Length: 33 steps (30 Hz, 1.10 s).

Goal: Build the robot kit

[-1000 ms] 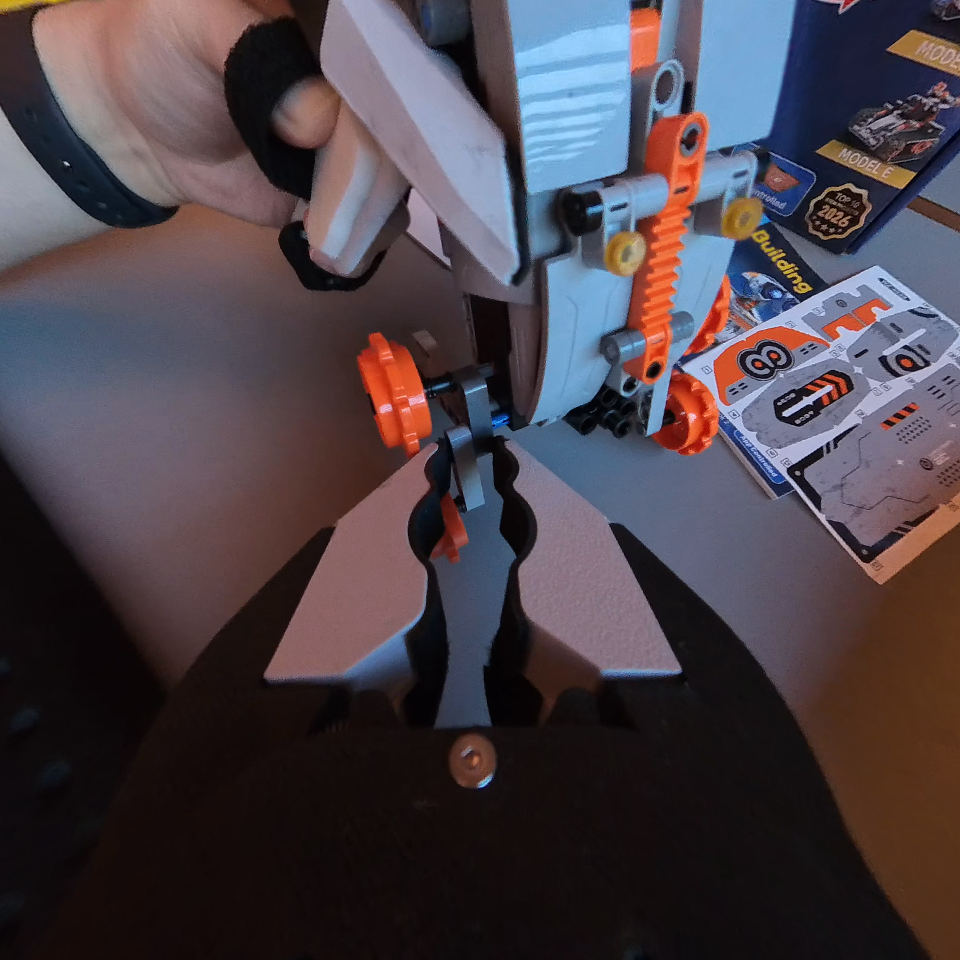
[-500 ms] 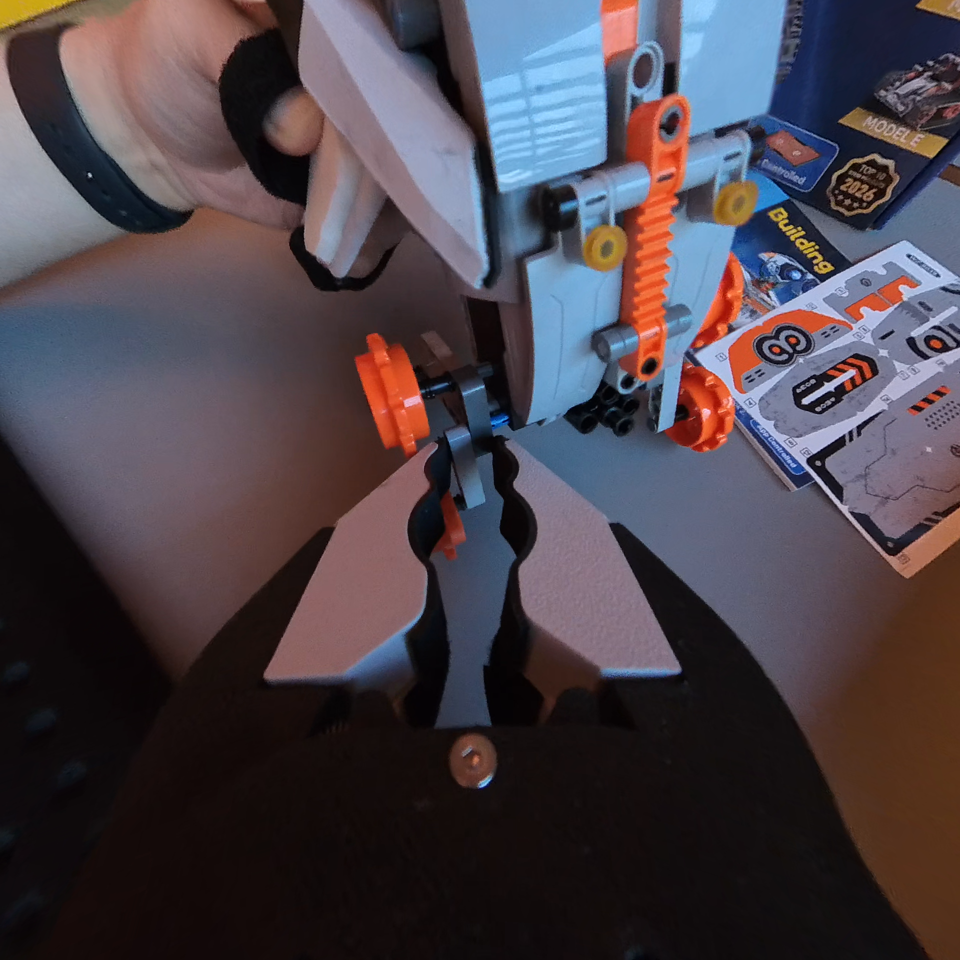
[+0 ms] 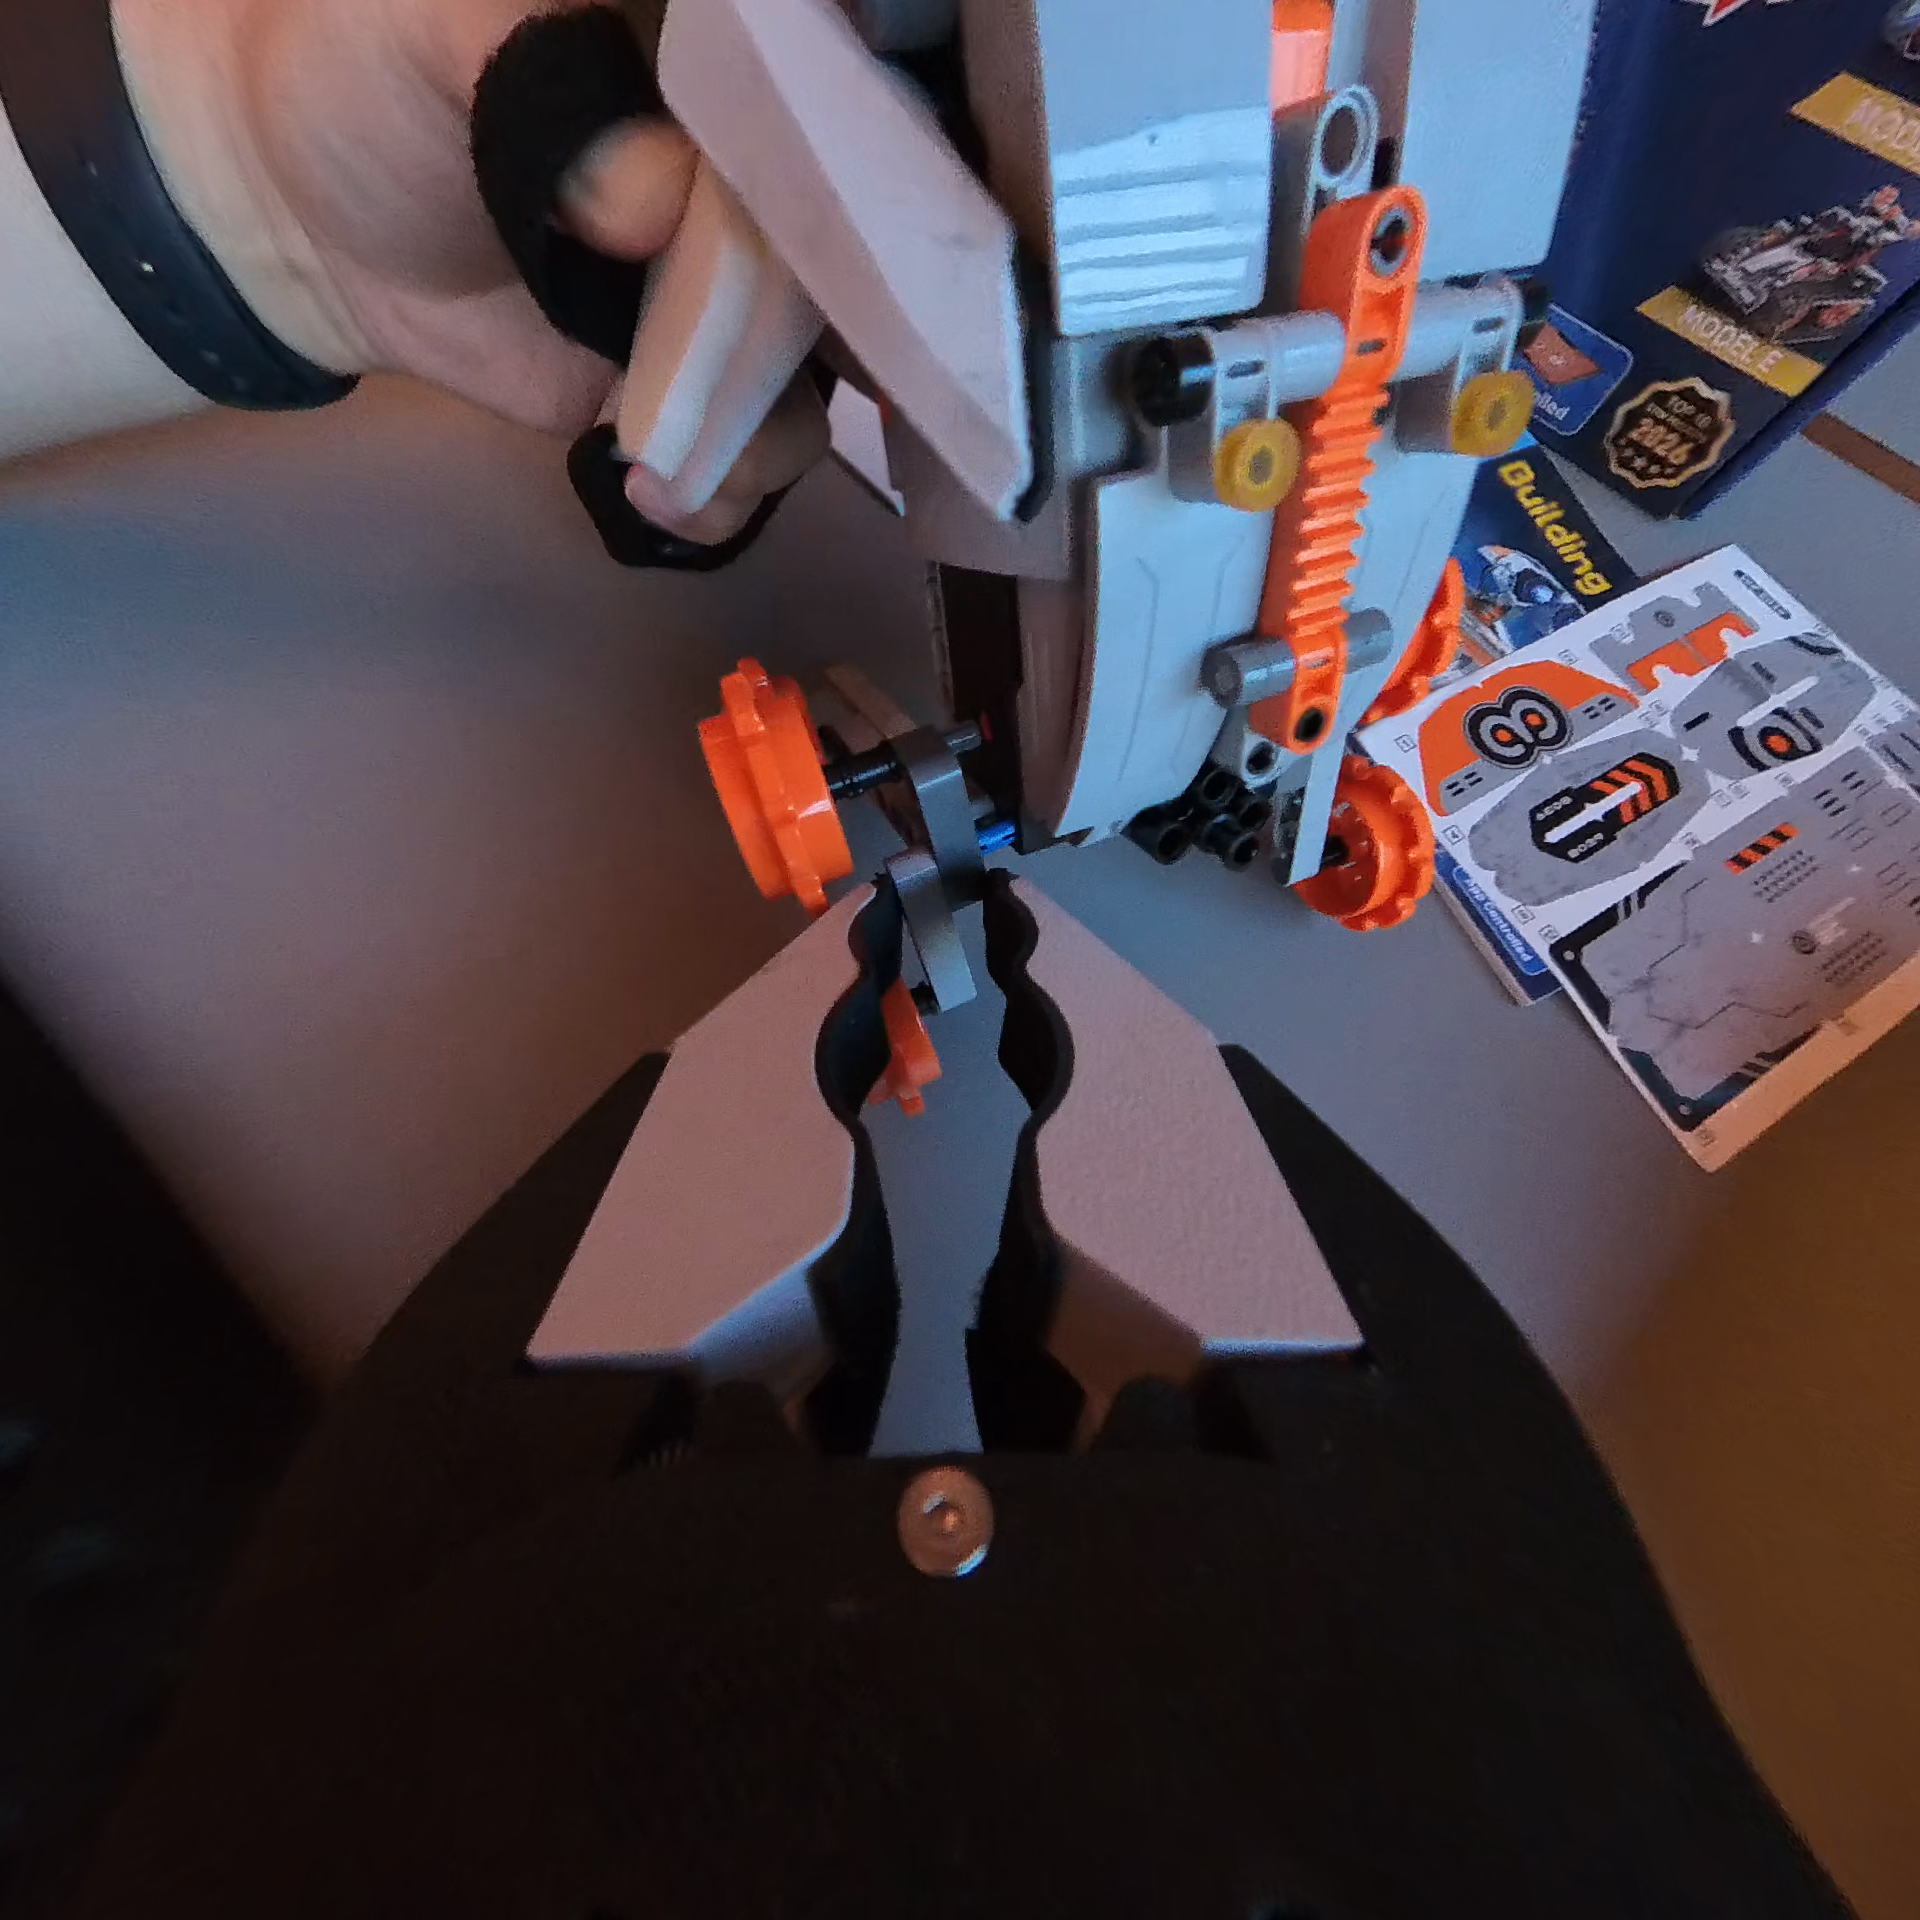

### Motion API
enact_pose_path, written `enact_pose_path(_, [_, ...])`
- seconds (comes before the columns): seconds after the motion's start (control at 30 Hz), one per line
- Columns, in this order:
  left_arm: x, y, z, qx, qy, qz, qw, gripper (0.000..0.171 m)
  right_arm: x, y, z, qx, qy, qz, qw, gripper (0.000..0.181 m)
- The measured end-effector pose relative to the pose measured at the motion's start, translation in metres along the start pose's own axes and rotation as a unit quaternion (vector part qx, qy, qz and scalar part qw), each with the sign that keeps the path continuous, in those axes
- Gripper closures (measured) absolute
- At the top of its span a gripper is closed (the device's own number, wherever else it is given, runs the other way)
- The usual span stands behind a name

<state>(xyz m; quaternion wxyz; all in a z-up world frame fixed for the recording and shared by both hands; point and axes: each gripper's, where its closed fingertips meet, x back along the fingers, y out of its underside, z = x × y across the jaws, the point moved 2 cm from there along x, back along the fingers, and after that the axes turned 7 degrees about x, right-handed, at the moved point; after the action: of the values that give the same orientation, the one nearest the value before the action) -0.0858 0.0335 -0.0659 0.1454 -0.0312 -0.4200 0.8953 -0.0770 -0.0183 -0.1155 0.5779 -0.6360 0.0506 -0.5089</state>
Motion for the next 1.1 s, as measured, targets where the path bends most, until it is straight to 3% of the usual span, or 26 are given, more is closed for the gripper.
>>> enact_pose_path(0.33, [0.001,0.002,0.000,-0.014,-0.011,-0.013,1.000,0.083,-0.001,0.001,0.001,0.017,-0.039,-0.013,0.999,0.166])
enact_pose_path(0.77, [0.006,-0.002,-0.001,0.008,-0.001,-0.001,1.000,0.083,-0.002,-0.006,-0.002,-0.074,-0.078,0.002,0.994,0.165])
enact_pose_path(1.1, [0.008,-0.002,0.001,0.031,-0.006,-0.016,0.999,0.083,0.001,-0.010,-0.006,-0.030,-0.063,-0.065,0.995,0.166])
